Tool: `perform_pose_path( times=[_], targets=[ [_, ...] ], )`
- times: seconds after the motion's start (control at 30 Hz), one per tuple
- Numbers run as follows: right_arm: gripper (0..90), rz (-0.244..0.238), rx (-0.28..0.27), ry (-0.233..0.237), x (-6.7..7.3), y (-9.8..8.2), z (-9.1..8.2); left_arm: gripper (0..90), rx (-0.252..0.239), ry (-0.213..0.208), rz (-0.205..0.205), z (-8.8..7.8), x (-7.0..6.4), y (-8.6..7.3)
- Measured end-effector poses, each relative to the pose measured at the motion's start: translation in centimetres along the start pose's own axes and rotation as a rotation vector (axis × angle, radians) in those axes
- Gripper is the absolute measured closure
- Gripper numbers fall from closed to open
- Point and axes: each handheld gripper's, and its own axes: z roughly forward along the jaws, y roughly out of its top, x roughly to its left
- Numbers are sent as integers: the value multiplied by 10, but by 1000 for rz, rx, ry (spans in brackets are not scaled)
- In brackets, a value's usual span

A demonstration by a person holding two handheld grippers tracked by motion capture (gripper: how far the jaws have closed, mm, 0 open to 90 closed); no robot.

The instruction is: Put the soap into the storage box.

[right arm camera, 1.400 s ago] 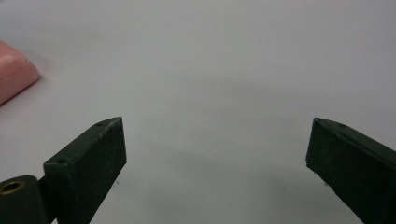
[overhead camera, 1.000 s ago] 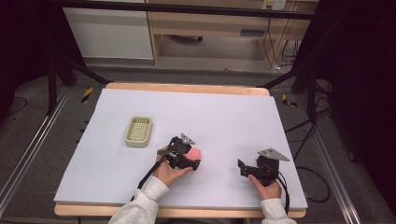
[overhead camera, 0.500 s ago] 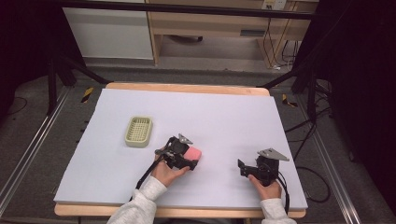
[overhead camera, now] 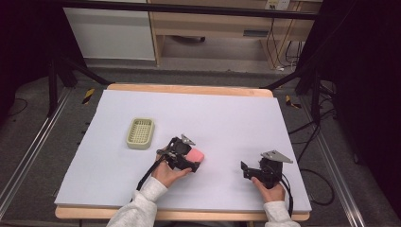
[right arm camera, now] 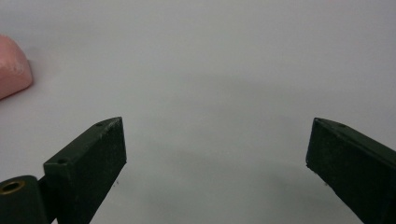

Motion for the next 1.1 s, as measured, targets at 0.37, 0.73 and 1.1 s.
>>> perform_pose_path(
  times=[0.37, 0.73, 1.1],
  targets=[
    [53, 1, 3, 6, 0, 0, 0, 289, 97, 3, 10, 15, 3, 10],
    [53, -2, 6, 3, 0, 0, 1, 336, 128, 13, 9, 22, 0, 11],
    [53, -8, 9, 1, 0, 0, 1, 368, 128, 49, 22, 23, -3, 12]
  ],
)
